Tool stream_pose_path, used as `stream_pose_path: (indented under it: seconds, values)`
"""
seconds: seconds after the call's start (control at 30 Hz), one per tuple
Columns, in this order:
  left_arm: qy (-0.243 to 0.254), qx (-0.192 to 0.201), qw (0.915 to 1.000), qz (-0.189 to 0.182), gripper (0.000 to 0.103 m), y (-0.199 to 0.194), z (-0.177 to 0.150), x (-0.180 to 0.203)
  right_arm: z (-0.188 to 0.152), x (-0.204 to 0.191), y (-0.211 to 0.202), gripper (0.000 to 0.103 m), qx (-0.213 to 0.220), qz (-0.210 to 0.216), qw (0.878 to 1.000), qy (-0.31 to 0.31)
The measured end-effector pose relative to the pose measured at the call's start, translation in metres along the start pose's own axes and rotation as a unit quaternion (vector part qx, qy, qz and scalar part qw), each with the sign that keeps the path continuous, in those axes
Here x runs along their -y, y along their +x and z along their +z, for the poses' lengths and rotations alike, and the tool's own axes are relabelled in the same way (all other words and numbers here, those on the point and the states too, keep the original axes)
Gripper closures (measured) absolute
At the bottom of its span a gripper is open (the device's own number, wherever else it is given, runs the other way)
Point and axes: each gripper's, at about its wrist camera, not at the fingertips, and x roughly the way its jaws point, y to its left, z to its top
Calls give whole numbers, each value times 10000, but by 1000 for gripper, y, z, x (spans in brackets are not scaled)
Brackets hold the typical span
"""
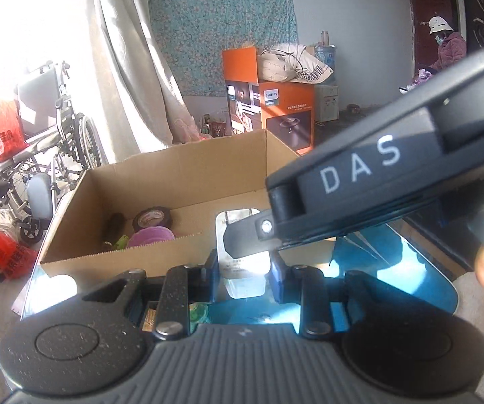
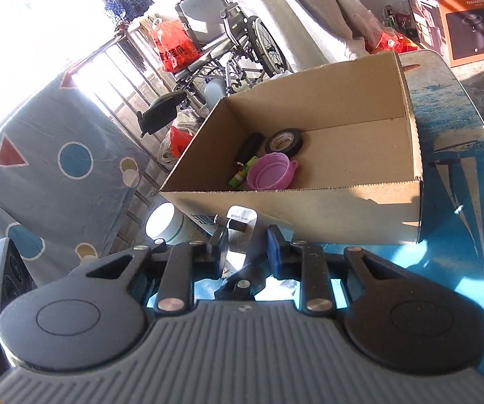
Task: Organize rigid objects
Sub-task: 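Lift the charger plug into the box and open the right tool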
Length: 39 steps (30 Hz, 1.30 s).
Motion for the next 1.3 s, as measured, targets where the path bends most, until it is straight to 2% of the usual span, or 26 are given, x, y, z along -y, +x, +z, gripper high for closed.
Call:
stream_pose_path:
  seconds: [0.17, 0.33, 0.43, 0.53, 0.6, 0.8, 0.9, 1.13, 1.23, 1.3]
  values:
    - [-128, 65, 9998, 147, 73, 2, 44, -18, 45, -19, -5, 79, 252, 199, 9989, -346]
    - [-339, -476, 9983, -69, 73, 38, 74, -42, 91, -6, 22, 79, -74, 261, 9995, -160]
    - [-532, -1023, 9930, -256, 73, 72, 82, -57, 114, 12, 54, 79, -466, 248, 9985, 148]
    - [-692, -1661, 9827, -433, 73, 108, 76, -66, 126, 40, 96, 79, -982, 181, 9934, 565]
    - [-848, -2089, 9729, -506, 73, 130, 66, -75, 124, 54, 121, 79, -1273, 161, 9885, 801]
    - [-881, -2658, 9586, -512, 73, 169, 56, -82, 113, 75, 159, 78, -1685, 32, 9811, 951]
    - [-955, -2848, 9523, -545, 73, 181, 53, -83, 111, 80, 170, 78, -1815, -30, 9785, 976]
    - [-1090, -2984, 9462, -623, 70, 190, 48, -82, 107, 89, 185, 74, -2009, -141, 9746, 985]
    - [-1180, -2877, 9482, -650, 66, 179, 51, -81, 108, 89, 181, 71, -1956, -104, 9754, 1014]
    - [-1198, -2729, 9523, -655, 58, 169, 55, -82, 110, 87, 175, 68, -1871, -68, 9770, 1020]
